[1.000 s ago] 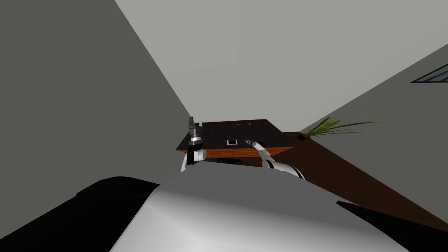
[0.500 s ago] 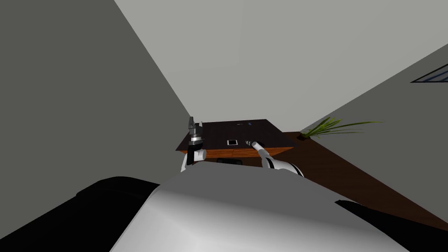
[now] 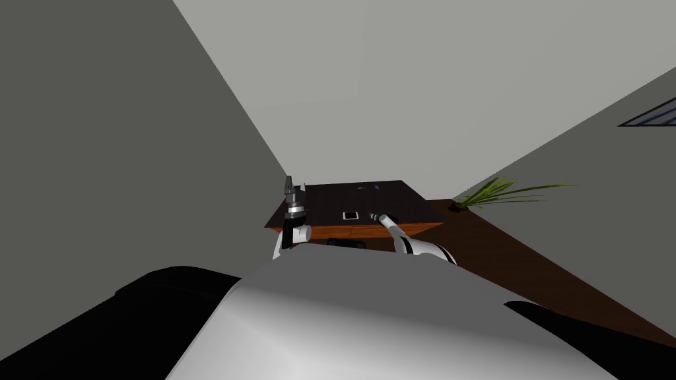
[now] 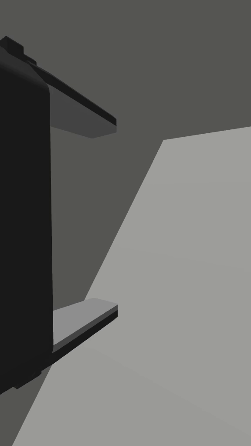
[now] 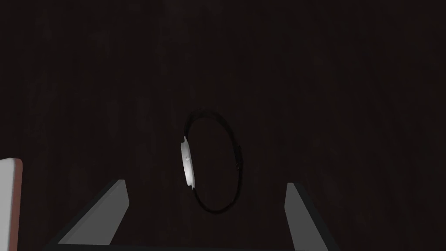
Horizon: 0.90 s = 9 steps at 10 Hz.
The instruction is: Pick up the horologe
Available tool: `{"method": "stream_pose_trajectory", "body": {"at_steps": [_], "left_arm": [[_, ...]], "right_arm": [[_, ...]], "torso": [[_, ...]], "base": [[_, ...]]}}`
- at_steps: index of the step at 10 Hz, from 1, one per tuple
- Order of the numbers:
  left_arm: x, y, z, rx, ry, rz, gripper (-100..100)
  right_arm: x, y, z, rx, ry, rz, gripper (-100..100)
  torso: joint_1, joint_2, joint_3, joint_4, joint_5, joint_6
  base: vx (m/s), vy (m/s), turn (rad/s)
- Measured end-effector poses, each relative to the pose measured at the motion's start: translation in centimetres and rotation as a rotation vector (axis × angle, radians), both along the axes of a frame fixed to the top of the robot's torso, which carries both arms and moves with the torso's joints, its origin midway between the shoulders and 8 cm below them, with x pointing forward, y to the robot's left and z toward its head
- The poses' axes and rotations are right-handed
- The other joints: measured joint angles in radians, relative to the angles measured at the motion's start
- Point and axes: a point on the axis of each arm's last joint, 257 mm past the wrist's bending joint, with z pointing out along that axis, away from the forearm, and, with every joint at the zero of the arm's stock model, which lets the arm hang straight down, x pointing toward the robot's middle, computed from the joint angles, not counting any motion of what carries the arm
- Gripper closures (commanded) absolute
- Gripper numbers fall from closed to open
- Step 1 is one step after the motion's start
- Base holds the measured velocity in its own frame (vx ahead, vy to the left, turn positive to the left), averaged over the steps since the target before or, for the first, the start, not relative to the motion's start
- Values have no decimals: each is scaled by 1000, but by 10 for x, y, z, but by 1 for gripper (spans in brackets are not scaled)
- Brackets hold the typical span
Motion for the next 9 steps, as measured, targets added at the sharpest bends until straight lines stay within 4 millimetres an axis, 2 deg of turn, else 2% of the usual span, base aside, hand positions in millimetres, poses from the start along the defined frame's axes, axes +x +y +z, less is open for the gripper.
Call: {"method": "stream_pose_trajectory", "body": {"at_steps": [4,5,9], "left_arm": [[0,0,0,0,0,0,0],[0,0,0,0,0,0,0],[0,0,0,0,0,0,0]], "right_arm": [[-11,12,-10,-11,-6,3,-100],[-12,12,-10,-9,-5,2,100],[-12,13,-10,-9,-5,3,100]], "torso": [[2,3,1,0,0,0],[2,3,2,1,0,0],[0,0,-1,-1,-1,0]], "base": [[23,-24,40],[0,0,0],[-1,0,0]]}}
